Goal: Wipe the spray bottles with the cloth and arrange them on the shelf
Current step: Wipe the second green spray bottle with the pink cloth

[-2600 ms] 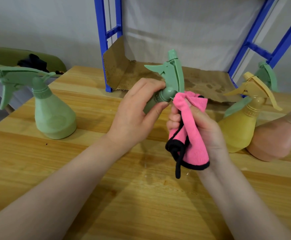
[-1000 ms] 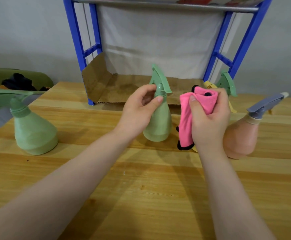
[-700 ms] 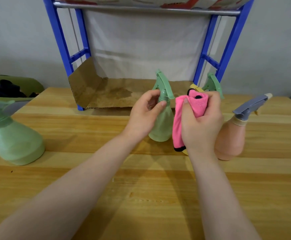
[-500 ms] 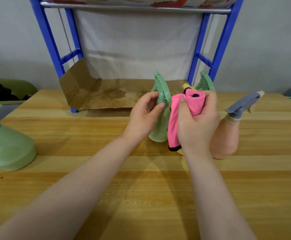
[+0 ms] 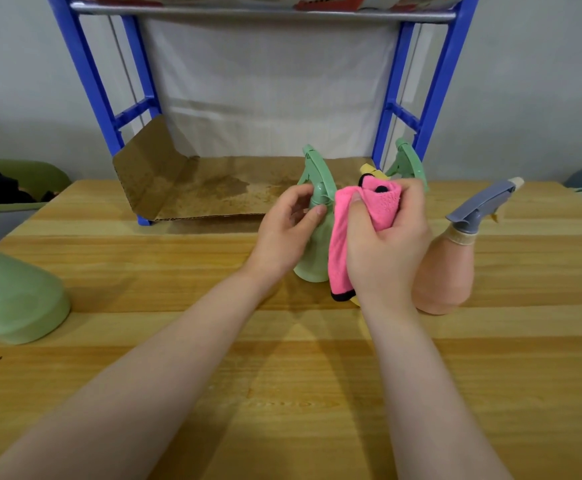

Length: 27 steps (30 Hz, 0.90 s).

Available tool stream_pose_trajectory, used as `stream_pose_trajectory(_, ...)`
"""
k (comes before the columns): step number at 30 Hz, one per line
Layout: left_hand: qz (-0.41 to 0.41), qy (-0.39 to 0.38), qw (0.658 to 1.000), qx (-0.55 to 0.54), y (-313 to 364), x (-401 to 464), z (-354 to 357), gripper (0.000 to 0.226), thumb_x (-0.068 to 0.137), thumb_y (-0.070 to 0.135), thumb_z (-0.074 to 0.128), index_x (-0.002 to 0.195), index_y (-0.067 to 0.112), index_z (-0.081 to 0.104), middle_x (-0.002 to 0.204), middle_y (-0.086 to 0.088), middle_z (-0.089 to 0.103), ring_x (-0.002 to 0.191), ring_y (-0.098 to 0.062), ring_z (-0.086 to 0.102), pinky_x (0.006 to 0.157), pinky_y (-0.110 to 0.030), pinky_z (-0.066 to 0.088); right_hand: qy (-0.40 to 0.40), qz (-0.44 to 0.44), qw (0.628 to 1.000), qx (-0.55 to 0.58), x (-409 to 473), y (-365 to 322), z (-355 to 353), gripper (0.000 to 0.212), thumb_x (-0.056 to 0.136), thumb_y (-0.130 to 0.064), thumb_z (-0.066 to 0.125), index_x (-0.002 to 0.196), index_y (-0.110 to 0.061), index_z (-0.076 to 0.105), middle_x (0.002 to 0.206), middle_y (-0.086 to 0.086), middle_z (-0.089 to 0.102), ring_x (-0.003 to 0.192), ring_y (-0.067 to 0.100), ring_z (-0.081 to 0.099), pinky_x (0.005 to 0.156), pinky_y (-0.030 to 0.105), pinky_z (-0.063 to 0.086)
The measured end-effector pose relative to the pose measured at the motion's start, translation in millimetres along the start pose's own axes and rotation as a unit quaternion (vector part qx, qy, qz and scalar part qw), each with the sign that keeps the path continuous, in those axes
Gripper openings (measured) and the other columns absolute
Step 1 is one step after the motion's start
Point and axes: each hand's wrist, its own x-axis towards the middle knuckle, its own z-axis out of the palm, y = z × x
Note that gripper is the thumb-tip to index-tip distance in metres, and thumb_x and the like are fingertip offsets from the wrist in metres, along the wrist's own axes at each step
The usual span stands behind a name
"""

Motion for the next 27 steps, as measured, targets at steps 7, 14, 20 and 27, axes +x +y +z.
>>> stream_pose_trajectory(7,0.006,-0.031,0.99,0.136,-5,-13,-14,0.038,0.093,0.015,0.065,0.13,0.013,0.057,0.127,-0.002,0.061,0.118,-0.015,0.057,0.105,-0.038,0.045,-0.025,-0.017,0.999,-0.013,-12,-1,8,0.019,0.084,-0.013,0.067,0.087,-0.019,0.049,0.071,-0.016,0.053,0.065,-0.001,0.05,0.061,0.019,0.041)
stream_pose_trajectory(14,0.018,0.001,0.973,0.232,6,-53,-79,0.034,0.095,0.027,0.062,0.128,0.022,0.057,0.127,0.01,0.058,0.12,0.0,0.051,0.101,-0.012,0.036,-0.117,-0.066,0.991,0.0,-40,-10,24,0.013,0.09,-0.013,0.065,0.096,-0.013,0.053,0.08,-0.018,0.055,0.07,0.0,0.054,0.062,0.021,0.043)
stream_pose_trajectory(20,0.031,0.083,0.961,0.262,22,-101,-146,0.022,0.095,0.02,0.061,0.116,0.023,0.062,0.111,0.014,0.063,0.106,0.002,0.056,0.091,-0.011,0.041,-0.22,-0.023,0.975,0.006,-63,-24,45,0.018,0.09,-0.008,0.066,0.1,-0.015,0.052,0.085,-0.018,0.057,0.078,-0.011,0.056,0.066,0.007,0.04)
stream_pose_trajectory(27,-0.049,0.254,0.952,0.161,35,-147,-222,0.012,0.097,0.015,0.058,0.086,0.02,0.061,0.073,0.005,0.051,0.06,0.0,0.043,0.059,-0.014,0.038,-0.288,0.076,0.951,0.082,-93,-58,83,0.025,0.091,-0.007,0.062,0.107,-0.022,0.051,0.104,-0.021,0.059,0.087,-0.014,0.057,0.072,0.006,0.042)
